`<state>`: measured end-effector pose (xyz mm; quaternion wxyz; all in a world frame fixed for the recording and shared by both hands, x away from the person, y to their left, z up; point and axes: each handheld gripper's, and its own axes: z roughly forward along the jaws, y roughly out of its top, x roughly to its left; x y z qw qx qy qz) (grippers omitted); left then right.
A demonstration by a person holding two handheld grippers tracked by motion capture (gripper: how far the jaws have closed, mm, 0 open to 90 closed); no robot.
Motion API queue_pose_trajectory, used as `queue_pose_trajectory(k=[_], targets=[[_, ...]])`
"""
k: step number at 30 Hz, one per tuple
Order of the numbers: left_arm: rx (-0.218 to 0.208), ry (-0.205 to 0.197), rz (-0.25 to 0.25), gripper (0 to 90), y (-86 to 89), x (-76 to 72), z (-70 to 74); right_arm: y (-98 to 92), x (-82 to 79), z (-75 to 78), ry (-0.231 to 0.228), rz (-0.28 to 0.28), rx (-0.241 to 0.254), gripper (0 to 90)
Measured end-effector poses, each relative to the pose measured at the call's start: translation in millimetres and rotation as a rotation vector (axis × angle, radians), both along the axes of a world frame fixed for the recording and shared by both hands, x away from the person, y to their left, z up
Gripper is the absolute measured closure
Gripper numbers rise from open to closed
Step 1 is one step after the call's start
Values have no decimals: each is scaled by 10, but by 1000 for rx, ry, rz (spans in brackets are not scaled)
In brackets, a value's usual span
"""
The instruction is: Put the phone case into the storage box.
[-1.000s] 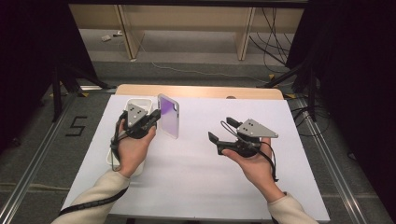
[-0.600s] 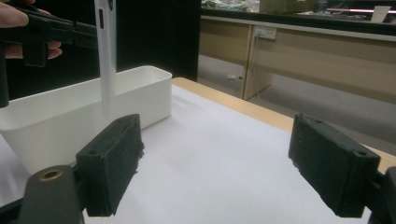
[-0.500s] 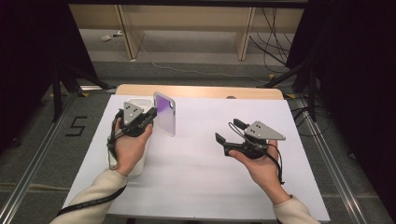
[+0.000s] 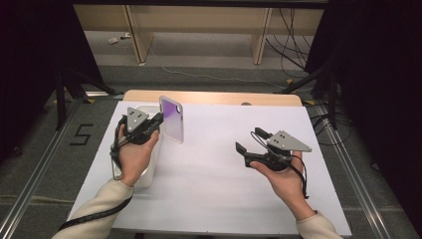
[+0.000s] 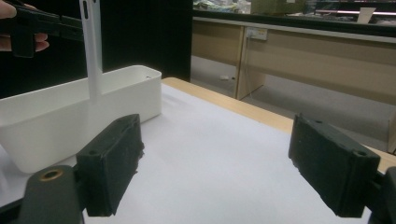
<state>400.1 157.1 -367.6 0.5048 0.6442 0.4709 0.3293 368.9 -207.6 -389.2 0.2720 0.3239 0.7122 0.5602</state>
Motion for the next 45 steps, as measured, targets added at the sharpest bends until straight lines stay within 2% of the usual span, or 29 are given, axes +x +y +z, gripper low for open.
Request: queue_pose_trajectory(k=[3,4,9,14,16,27,38,39,45], targets=[[0,-2,4,886,6,3,1,-29,-20,-6,5,-5,14,185],[1,-2,5,887,9,4,1,-46,-20,-7,-7,-9,8,185],[3,-1,10,887,29,6,5,-104,-53,-17,7,-16,3,185],[0,-4,19,886,53,11,10,-138,-57,-36,-7,-23,9,185],[-3,-7,23,886,60,15,13,-155,-69,-37,-3,-26,-1,185],[-4,-13,43,886,116,32,25,-192,-98,-57,-7,-35,8,185],[-6,-13,65,886,185,49,41,-246,-128,-74,0,-33,9,185],[-7,-12,65,886,187,50,42,-246,-151,-70,27,-42,9,185],[-7,-15,69,887,206,58,42,-260,-168,-80,18,-47,23,185]])
